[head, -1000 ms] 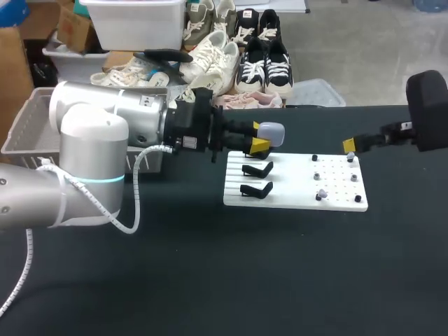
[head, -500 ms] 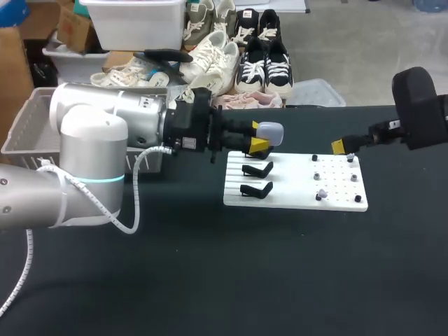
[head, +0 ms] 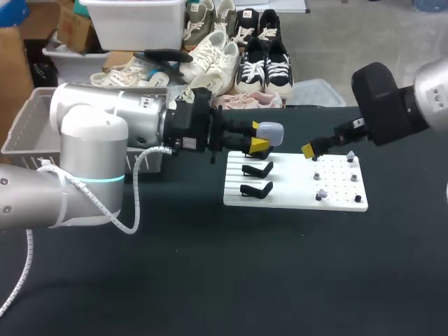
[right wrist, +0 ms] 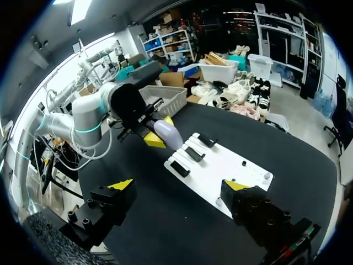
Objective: Pick up each earbud case from the left stands, insert the matching earbuds, close the lid, and place the case in the box.
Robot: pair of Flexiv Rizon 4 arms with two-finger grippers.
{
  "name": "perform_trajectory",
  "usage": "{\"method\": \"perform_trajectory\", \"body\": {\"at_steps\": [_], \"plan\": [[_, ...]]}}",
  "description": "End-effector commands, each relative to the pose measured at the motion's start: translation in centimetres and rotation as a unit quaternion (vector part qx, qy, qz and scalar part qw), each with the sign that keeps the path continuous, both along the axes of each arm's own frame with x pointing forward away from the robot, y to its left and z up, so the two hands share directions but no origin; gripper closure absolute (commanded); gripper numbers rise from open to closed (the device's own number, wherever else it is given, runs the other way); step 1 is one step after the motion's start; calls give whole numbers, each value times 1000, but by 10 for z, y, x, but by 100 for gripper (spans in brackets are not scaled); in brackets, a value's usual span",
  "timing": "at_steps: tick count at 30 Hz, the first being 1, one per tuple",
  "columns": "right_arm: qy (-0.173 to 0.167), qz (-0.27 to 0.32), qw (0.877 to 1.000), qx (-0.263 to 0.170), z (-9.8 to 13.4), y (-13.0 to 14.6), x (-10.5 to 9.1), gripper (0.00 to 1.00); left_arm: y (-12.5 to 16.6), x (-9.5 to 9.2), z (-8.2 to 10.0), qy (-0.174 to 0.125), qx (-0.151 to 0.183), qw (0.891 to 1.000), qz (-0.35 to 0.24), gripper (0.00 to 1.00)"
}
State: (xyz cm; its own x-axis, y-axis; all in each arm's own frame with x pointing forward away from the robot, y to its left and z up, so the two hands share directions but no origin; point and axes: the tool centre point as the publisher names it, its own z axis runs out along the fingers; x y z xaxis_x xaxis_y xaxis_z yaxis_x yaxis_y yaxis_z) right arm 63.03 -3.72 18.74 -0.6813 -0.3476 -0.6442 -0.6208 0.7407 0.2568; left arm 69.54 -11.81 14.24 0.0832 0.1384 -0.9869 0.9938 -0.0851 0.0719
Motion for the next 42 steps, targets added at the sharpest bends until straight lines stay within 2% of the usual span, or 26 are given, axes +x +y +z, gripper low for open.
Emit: {"method": "perform_trajectory", "body": {"at_steps": [1, 7, 11, 20, 42], "plan": [[3, -3, 1000, -8, -6, 20, 14, 0, 0, 1, -1, 0, -1, 1000, -1, 100], [-5, -25, 999, -37, -15, 28, 34, 0, 0, 1, -1, 0, -1, 1000, -1, 100], [-6, -27, 999, -39, -16, 36, 40, 0, 0, 1, -1, 0, -1, 1000, -1, 100], [-5, -31, 999, -45, -19, 45, 50, 0, 0, 1, -1, 0, -1, 1000, -1, 100], [-12, -47, 998, -49, -25, 42, 65, 0, 0, 1, -1, 0, -1, 1000, -1, 100]]}}
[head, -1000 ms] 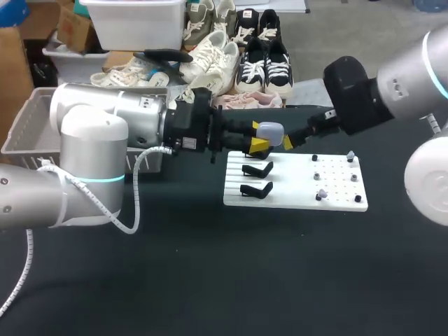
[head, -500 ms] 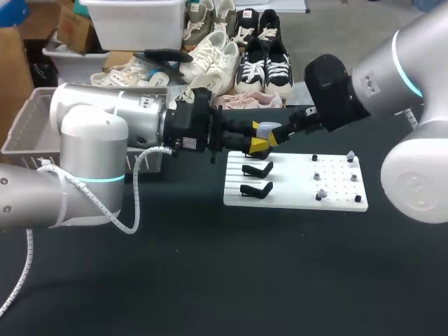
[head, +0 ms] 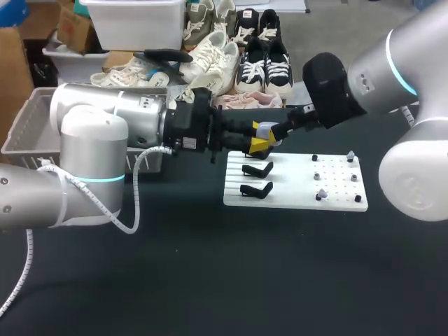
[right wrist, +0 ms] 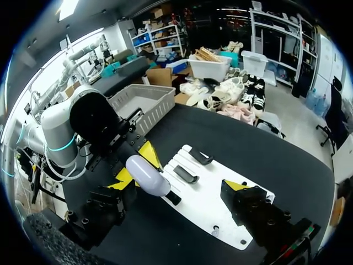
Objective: Pick up each earbud case from the left stands, insert the matching earbuds, close the lid, and place the case in the box.
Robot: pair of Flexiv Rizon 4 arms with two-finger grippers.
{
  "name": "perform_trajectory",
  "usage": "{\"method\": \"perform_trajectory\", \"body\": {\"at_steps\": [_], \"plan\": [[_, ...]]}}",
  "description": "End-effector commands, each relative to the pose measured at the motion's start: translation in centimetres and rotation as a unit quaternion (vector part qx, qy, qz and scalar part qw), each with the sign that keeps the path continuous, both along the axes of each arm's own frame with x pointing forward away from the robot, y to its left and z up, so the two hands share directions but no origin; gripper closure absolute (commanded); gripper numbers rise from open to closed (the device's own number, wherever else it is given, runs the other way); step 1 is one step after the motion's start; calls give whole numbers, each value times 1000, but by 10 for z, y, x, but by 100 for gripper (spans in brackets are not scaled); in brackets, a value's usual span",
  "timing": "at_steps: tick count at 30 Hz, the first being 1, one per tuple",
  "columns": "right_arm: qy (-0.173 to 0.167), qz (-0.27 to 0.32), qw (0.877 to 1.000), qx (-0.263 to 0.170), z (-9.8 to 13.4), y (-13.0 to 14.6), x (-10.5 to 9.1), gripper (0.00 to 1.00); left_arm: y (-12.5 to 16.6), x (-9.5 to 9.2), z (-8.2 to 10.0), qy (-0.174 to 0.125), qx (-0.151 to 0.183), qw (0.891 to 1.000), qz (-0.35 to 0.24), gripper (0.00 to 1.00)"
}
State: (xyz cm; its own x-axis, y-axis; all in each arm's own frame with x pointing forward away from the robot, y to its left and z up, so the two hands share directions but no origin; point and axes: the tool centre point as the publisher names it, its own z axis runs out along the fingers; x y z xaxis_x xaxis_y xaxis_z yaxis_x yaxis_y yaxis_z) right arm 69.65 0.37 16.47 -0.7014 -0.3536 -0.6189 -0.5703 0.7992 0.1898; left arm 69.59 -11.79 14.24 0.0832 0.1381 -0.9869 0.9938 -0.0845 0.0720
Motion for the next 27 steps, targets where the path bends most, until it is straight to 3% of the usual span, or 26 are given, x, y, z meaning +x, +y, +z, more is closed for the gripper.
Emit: {"method": "perform_trajectory", "body": {"at_steps": [1, 17, 27], "plan": [[-11, -14, 1000, -8, -3, 1, -1, 0, 0, 1, -1, 0, -1, 1000, -2, 100], [-37, -15, 999, -6, 14, 9, 8, 0, 0, 1, -1, 0, -1, 1000, -2, 100], [-86, -43, 994, -57, 42, -9, 8, 0, 0, 1, -1, 0, -1, 1000, -2, 100]]}}
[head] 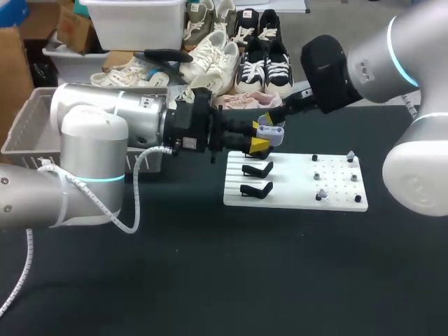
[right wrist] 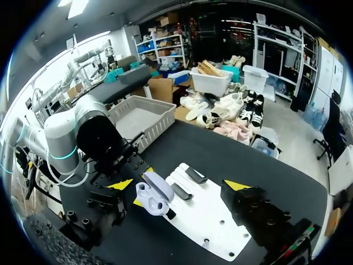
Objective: Pick up each earbud case from the left stands, insert the matching earbuds, close the lid, and place the case in the box.
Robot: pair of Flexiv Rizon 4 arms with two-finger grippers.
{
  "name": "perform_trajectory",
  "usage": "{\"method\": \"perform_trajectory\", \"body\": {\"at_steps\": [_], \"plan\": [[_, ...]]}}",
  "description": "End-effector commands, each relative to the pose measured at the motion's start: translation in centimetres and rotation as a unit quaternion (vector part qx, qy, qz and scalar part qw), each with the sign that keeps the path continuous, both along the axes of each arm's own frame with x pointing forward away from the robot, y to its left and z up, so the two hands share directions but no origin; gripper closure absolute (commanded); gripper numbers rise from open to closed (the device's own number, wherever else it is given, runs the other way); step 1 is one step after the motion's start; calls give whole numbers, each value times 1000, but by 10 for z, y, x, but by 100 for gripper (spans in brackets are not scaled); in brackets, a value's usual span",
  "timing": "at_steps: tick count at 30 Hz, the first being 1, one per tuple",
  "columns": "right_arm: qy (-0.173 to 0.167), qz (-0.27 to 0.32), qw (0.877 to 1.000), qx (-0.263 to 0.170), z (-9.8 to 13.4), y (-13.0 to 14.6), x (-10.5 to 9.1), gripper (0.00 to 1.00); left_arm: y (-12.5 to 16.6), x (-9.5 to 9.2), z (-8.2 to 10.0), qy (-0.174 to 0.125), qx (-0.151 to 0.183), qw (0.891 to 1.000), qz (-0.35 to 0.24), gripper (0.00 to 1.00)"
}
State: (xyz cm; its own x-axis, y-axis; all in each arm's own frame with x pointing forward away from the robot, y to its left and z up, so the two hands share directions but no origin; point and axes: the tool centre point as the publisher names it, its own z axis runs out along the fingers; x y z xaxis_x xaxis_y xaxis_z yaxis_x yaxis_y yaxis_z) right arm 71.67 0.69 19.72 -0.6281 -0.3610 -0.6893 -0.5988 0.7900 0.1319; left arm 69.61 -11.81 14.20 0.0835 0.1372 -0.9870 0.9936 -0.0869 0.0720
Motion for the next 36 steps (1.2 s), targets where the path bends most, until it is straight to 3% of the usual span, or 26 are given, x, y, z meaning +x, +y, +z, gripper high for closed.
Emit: {"method": "perform_trajectory", "body": {"at_steps": [1, 8, 12, 19, 22, 30, 36], "plan": [[-38, -59, 995, -67, 11, -18, -12, 0, 0, 0, 0, 0, -1, 1000, 0, 100], [-43, -112, 981, -155, 10, -62, -11, 0, 0, 0, 0, 0, -1, 1000, 0, 100], [-33, -148, 962, -225, 3, -90, -8, 0, 0, 0, 0, 0, -1, 1000, 0, 100], [24, -174, 930, -323, -30, -122, 2, 0, 0, 0, 0, 0, -1, 1000, 0, 100], [43, -181, 910, -371, -48, -134, 8, 0, 0, 0, 0, 0, -1, 1000, 0, 100], [83, -194, 890, -404, -79, -147, 25, 0, 0, 0, 0, 0, -1, 1000, 0, 100], [114, -210, 887, -395, -102, -156, 33, 0, 0, 0, 0, 0, -1, 1000, 0, 100]]}}
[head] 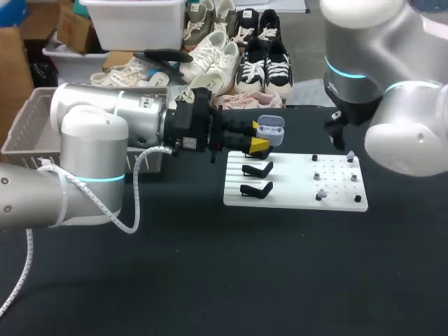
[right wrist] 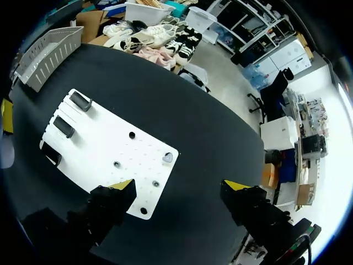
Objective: Pick up each earbud case from the left stands, insert the matching earbuds, close the lid, and place the case in the box.
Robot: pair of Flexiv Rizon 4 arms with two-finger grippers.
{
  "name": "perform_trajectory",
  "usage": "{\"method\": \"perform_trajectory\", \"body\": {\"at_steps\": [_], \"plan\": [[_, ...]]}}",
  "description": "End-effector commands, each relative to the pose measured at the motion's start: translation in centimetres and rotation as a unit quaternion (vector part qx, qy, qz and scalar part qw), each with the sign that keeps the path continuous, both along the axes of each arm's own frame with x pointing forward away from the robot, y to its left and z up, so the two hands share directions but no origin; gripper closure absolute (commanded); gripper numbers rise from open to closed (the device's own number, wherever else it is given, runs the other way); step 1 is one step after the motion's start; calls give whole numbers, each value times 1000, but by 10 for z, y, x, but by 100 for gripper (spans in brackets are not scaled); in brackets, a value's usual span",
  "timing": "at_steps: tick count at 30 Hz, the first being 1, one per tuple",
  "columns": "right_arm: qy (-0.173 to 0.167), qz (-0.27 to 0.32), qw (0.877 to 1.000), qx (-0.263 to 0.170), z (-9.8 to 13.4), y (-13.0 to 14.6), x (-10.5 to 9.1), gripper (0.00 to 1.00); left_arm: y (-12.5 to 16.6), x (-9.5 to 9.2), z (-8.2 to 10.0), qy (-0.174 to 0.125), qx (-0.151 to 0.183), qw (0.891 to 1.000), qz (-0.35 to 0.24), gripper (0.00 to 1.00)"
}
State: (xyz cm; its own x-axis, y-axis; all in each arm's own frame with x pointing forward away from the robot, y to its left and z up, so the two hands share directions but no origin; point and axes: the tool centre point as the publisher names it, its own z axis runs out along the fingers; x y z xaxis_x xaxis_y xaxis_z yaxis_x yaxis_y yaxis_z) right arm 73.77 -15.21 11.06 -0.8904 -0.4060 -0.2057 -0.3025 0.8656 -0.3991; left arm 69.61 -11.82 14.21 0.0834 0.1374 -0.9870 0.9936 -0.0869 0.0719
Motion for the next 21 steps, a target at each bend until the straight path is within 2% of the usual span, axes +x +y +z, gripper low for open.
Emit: {"method": "perform_trajectory", "body": {"at_steps": [1, 10, 14, 15, 16, 21], "plan": [[5, -30, 998, -48, -18, 3, 13, 0, 0, 0, 0, 0, -1, 1000, 0, 100], [30, -65, 997, -25, -41, 2, 23, 0, 0, 0, 0, 0, -1, 1000, 0, 100], [37, -77, 996, -15, -44, 5, 26, 11, 0, 0, 0, 0, -1, 1000, 0, 100], [37, -81, 996, -13, -45, 5, 26, 20, 0, 0, 0, 0, -1, 1000, 0, 100], [38, -84, 996, -8, -45, 5, 26, 24, 0, 0, 0, 0, -1, 1000, 0, 100], [44, -92, 995, -1, -50, 5, 27, 33, 0, 0, 0, 0, -1, 1000, 0, 100]]}}
